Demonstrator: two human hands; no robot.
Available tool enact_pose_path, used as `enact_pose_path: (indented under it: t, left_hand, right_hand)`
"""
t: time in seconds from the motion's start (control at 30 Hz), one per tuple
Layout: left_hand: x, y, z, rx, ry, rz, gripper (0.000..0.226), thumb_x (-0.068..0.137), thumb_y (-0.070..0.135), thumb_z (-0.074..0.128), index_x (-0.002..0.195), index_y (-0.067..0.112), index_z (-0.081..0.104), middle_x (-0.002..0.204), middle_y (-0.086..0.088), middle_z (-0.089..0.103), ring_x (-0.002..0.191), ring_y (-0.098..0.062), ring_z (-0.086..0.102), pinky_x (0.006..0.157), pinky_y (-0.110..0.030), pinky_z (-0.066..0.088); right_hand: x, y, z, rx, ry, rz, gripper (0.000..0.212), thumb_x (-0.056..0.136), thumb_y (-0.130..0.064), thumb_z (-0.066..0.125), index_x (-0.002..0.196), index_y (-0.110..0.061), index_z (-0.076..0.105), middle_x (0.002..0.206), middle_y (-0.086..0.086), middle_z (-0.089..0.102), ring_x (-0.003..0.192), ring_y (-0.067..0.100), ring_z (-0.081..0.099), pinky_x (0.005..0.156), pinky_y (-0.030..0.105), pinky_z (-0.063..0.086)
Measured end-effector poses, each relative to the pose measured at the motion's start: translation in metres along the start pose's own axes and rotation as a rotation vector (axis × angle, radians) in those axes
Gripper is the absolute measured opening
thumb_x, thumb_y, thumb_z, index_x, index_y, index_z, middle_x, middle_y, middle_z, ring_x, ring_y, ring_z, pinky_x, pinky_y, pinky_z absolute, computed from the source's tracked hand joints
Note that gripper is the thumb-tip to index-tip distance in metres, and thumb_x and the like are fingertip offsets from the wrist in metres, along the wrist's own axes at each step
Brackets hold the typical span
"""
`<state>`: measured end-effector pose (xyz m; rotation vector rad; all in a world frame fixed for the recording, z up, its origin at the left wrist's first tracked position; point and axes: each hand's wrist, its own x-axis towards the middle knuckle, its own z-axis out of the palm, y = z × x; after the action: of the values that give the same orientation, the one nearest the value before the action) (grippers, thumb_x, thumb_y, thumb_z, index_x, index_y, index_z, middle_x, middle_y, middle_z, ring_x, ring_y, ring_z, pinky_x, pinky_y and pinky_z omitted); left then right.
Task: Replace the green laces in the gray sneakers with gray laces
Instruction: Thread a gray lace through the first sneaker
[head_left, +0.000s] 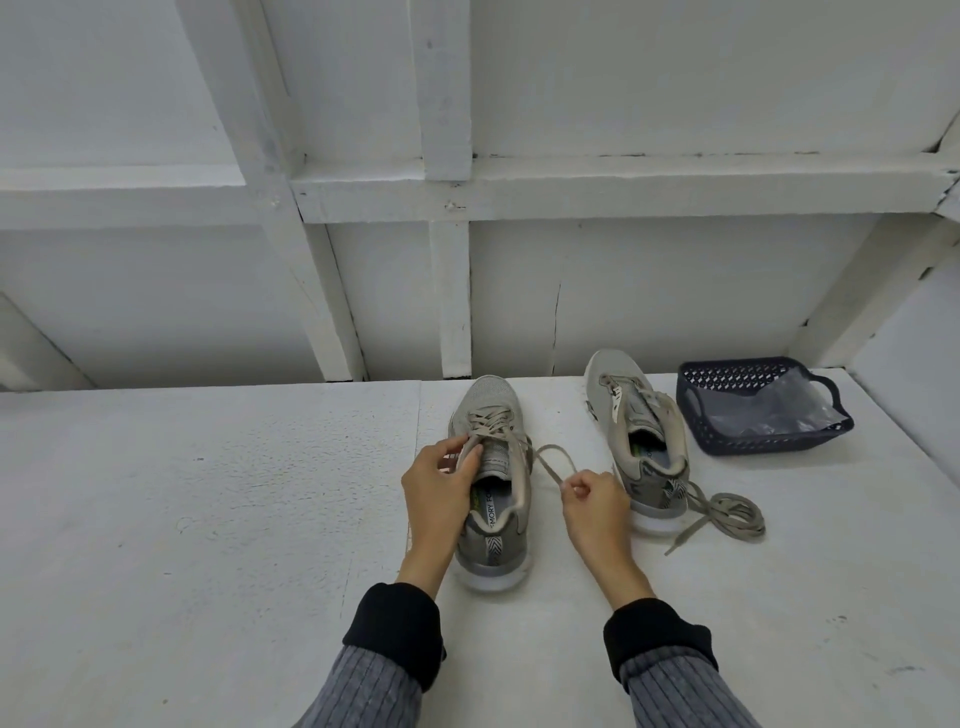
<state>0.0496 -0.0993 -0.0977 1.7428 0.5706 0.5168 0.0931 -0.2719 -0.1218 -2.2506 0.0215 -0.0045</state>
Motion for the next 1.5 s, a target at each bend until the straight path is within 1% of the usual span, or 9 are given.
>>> enact_pose_path:
  t: [0.17, 0.43, 0.63, 0.73, 0.83, 1.17, 1.27, 1.37, 1.5]
  left_hand:
    - [0.003, -0.004, 0.000, -0.030, -0.020, 0.023, 0.022, 0.088, 0.024, 0.072, 0.110, 0.024, 0.074, 0.105, 0.009, 0.071, 0.094, -0.002, 0.065, 0.080, -0.015, 0.052]
    - [0.003, -0.006, 0.001, -0.069, -0.016, 0.034, 0.017, 0.088, 0.022, 0.072, 0.105, 0.024, 0.072, 0.100, 0.015, 0.071, 0.094, -0.002, 0.065, 0.078, -0.015, 0.053]
    - [0.004, -0.007, 0.003, -0.063, -0.018, 0.010, 0.023, 0.089, 0.023, 0.072, 0.111, 0.021, 0.073, 0.105, 0.009, 0.071, 0.095, -0.005, 0.065, 0.074, -0.008, 0.049]
    - [0.005, -0.008, 0.003, -0.075, -0.042, 0.020, 0.024, 0.090, 0.021, 0.070, 0.114, 0.025, 0.073, 0.107, 0.010, 0.068, 0.095, -0.005, 0.064, 0.079, -0.012, 0.051]
    - [0.005, -0.008, 0.003, -0.071, -0.052, 0.037, 0.023, 0.091, 0.021, 0.069, 0.113, 0.027, 0.073, 0.107, 0.009, 0.067, 0.096, -0.007, 0.063, 0.081, -0.018, 0.052]
    - [0.004, -0.007, 0.003, -0.054, -0.065, 0.018, 0.022, 0.091, 0.021, 0.069, 0.112, 0.024, 0.072, 0.109, 0.009, 0.067, 0.098, -0.005, 0.063, 0.077, -0.009, 0.048]
    - [0.005, -0.008, 0.002, -0.061, -0.079, 0.039, 0.019, 0.092, 0.021, 0.067, 0.109, 0.028, 0.071, 0.111, 0.010, 0.067, 0.098, -0.006, 0.063, 0.079, -0.013, 0.050]
    - [0.005, -0.008, 0.002, -0.048, -0.084, 0.048, 0.019, 0.093, 0.020, 0.065, 0.108, 0.032, 0.070, 0.110, 0.011, 0.066, 0.098, -0.006, 0.062, 0.079, -0.013, 0.049]
    - [0.005, -0.007, 0.003, -0.046, -0.084, 0.051, 0.019, 0.093, 0.019, 0.065, 0.108, 0.030, 0.070, 0.109, 0.010, 0.065, 0.096, -0.005, 0.062, 0.075, -0.007, 0.047]
  right_hand:
    - [0.009, -0.039, 0.002, 0.025, 0.007, -0.235, 0.026, 0.093, -0.020, 0.061, 0.118, -0.021, 0.067, 0.108, -0.010, 0.064, 0.112, 0.016, 0.046, 0.097, 0.036, 0.034]
    - [0.014, -0.030, 0.012, 0.022, -0.102, -0.227, 0.016, 0.094, -0.018, 0.057, 0.080, -0.023, 0.063, 0.081, -0.005, 0.063, 0.082, 0.015, 0.052, 0.063, 0.010, 0.034]
    - [0.011, -0.049, 0.002, 0.249, -0.131, -0.233, 0.015, 0.096, -0.017, 0.057, 0.103, -0.022, 0.068, 0.090, -0.013, 0.066, 0.079, 0.000, 0.056, 0.067, 0.005, 0.039]
    - [0.016, -0.058, 0.000, 0.204, -0.164, -0.234, 0.014, 0.094, -0.013, 0.059, 0.095, -0.018, 0.072, 0.081, -0.014, 0.065, 0.074, -0.005, 0.057, 0.064, 0.002, 0.037]
    - [0.014, -0.055, 0.000, 0.176, -0.177, -0.200, 0.010, 0.094, -0.012, 0.059, 0.088, -0.014, 0.067, 0.075, -0.010, 0.061, 0.067, -0.010, 0.054, 0.060, 0.003, 0.037]
    - [0.009, -0.007, -0.001, -0.199, -0.041, 0.136, 0.011, 0.087, -0.010, 0.059, 0.077, -0.006, 0.058, 0.077, 0.008, 0.061, 0.066, 0.020, 0.054, 0.053, 0.027, 0.041]
    - [0.013, -0.021, 0.000, -0.138, -0.022, 0.000, 0.011, 0.090, -0.007, 0.056, 0.098, -0.008, 0.064, 0.098, 0.007, 0.059, 0.082, 0.018, 0.055, 0.069, 0.025, 0.042]
    - [0.015, -0.048, -0.002, 0.135, -0.112, -0.177, 0.025, 0.093, -0.007, 0.055, 0.115, -0.017, 0.064, 0.102, -0.004, 0.060, 0.083, 0.006, 0.054, 0.070, 0.006, 0.038]
    - [0.014, -0.054, -0.002, 0.157, -0.189, -0.217, 0.011, 0.095, -0.014, 0.058, 0.092, -0.019, 0.067, 0.076, -0.013, 0.061, 0.065, -0.007, 0.054, 0.062, 0.005, 0.039]
